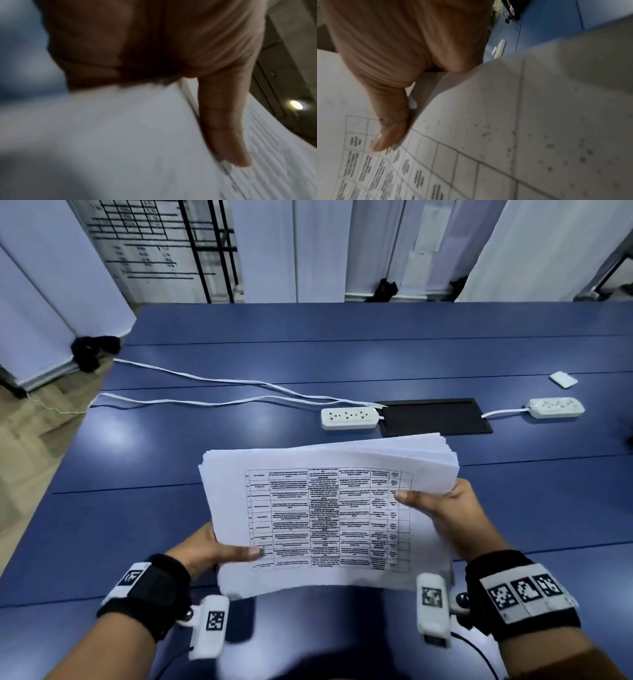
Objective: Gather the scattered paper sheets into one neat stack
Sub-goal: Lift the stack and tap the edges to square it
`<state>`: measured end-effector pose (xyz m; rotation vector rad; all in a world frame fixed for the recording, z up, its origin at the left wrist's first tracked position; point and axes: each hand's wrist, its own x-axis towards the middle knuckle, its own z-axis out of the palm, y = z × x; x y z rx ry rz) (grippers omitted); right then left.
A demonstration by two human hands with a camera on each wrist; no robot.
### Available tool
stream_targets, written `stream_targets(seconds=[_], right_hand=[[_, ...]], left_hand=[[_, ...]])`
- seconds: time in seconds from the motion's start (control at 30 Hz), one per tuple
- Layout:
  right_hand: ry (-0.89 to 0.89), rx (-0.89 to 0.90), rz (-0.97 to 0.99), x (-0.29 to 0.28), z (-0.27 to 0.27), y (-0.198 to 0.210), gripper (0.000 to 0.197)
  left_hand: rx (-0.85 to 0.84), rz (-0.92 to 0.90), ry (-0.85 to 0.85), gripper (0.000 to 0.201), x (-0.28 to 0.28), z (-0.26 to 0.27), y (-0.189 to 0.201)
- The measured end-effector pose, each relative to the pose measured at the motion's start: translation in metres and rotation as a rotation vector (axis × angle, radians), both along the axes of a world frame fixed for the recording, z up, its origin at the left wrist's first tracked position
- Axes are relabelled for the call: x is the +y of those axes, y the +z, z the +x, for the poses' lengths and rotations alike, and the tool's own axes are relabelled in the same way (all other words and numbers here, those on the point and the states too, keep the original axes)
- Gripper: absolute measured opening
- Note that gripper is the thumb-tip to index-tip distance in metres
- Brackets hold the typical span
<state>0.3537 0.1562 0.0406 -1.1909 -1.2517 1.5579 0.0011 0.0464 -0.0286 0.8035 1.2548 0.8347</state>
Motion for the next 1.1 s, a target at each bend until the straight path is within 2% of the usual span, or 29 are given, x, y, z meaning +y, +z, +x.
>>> stream_targets(seconds=[0.07, 0.13, 0.2, 0.3, 0.43, 0.57, 0.67, 0.77, 0.87, 0.97, 1.1], right_hand=[[0.001, -0.004, 0.0, 0.001, -0.001, 0.001, 0.031], [-0.029, 0.001, -0.031, 0.002, -0.002, 0.003, 0.032], [-0.043, 0.053, -0.144, 0.006, 0.003, 0.004, 0.036], [0.12, 0.122, -0.388, 0.006, 0.017, 0.001, 0.044], [0.281, -0.077, -0.481, -0.003, 0.018, -0.02, 0.038], [0.256, -0.138, -0.557, -0.007, 0.015, -0.05, 0.04], [0.239, -0.146, -0.591, -0.012, 0.01, -0.069, 0.042], [0.288, -0.211, -0.523, -0.015, 0.0, -0.065, 0.033], [0.196, -0.261, -0.265, -0.014, -0.01, -0.044, 0.029], [-0.016, -0.091, -0.058, -0.014, -0.02, -0.024, 0.026], [-0.095, -0.044, 0.074, -0.014, -0.029, -0.008, 0.016]], left_hand=[[-0.043, -0.044, -0.004, 0.075, -0.004, 0.003, 0.0], [-0.14, -0.085, 0.066, 0.078, -0.006, 0.004, 0.005], [-0.2, -0.101, 0.115, 0.07, -0.007, 0.003, 0.012], [-0.21, -0.09, 0.155, 0.056, -0.006, 0.003, 0.016], [-0.211, -0.155, 0.17, 0.062, -0.007, 0.006, 0.014], [-0.216, -0.3, 0.164, 0.05, -0.013, 0.017, 0.008], [-0.127, -0.335, 0.186, 0.042, -0.015, 0.029, -0.003], [-0.101, -0.236, 0.223, 0.044, -0.012, 0.038, -0.007], [-0.048, -0.014, 0.35, 0.047, -0.004, 0.045, -0.002], [0.081, 0.233, 0.486, 0.044, 0.01, 0.045, 0.017], [0.143, 0.386, 0.536, 0.038, 0.023, 0.039, 0.032]])
